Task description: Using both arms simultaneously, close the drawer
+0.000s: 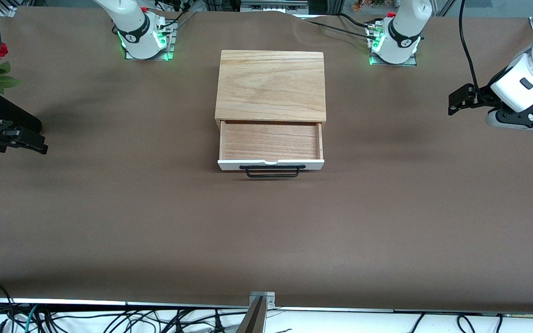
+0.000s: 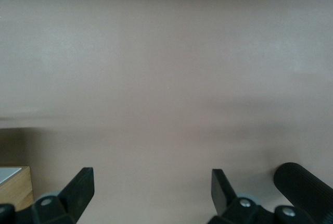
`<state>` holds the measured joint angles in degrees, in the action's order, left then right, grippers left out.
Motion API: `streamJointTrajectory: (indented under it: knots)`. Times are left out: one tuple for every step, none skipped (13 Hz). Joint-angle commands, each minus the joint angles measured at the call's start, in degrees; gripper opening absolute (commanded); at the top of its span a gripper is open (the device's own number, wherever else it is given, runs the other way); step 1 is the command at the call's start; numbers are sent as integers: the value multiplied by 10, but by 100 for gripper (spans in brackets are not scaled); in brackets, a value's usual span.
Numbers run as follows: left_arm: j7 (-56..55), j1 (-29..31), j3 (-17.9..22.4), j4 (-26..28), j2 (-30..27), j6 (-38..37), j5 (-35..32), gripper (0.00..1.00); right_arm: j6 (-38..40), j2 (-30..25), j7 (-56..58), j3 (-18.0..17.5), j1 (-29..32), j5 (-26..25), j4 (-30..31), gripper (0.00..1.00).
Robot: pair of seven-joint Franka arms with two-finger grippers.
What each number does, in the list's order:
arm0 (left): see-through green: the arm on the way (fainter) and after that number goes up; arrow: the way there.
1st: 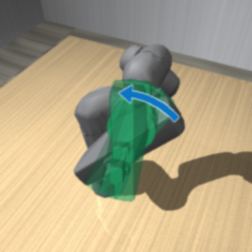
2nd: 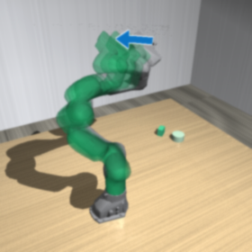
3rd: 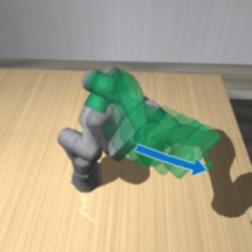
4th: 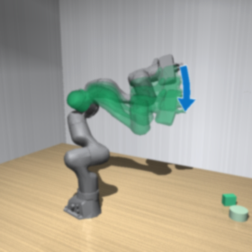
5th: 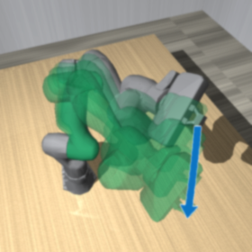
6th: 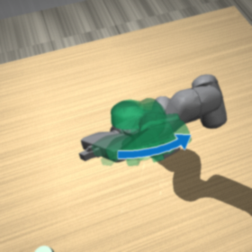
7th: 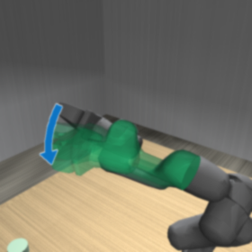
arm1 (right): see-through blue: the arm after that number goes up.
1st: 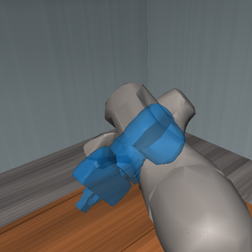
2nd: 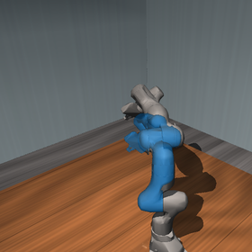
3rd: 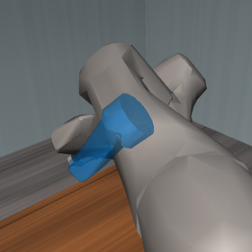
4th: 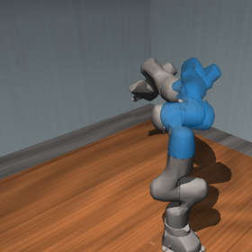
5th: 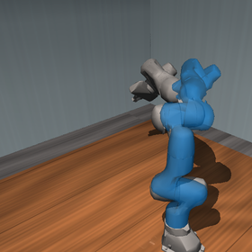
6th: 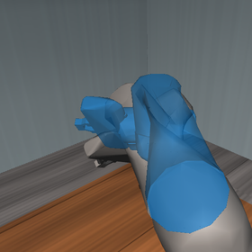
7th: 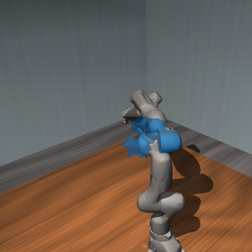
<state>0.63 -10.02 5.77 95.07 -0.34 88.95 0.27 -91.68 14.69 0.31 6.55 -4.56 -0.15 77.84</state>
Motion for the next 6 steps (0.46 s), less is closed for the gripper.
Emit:
streamJointTrajectory:
  knots:
    - [0, 10, -9, 12, -9, 11, 7, 100, -3, -2, 0, -3, 4, -1, 2, 100]
    - [0, 11, -9, 12, -9, 19, 7, 100, -3, -2, 0, -3, 4, -1, 2, 100]
    - [0, 11, -9, 12, -9, 21, 7, 100, -3, -2, -2, -3, 3, -1, 2, 100]
    - [0, 11, -9, 12, -9, 20, 7, 100, -3, -2, -4, -3, 3, -1, 2, 100]
    - [0, 12, -9, 12, -9, 21, 7, 100, -3, -2, -5, -3, 3, -1, 2, 100]
    - [-1, 13, -9, 11, -9, 21, 7, 100, -3, -2, -6, -3, 3, -1, 2, 100]
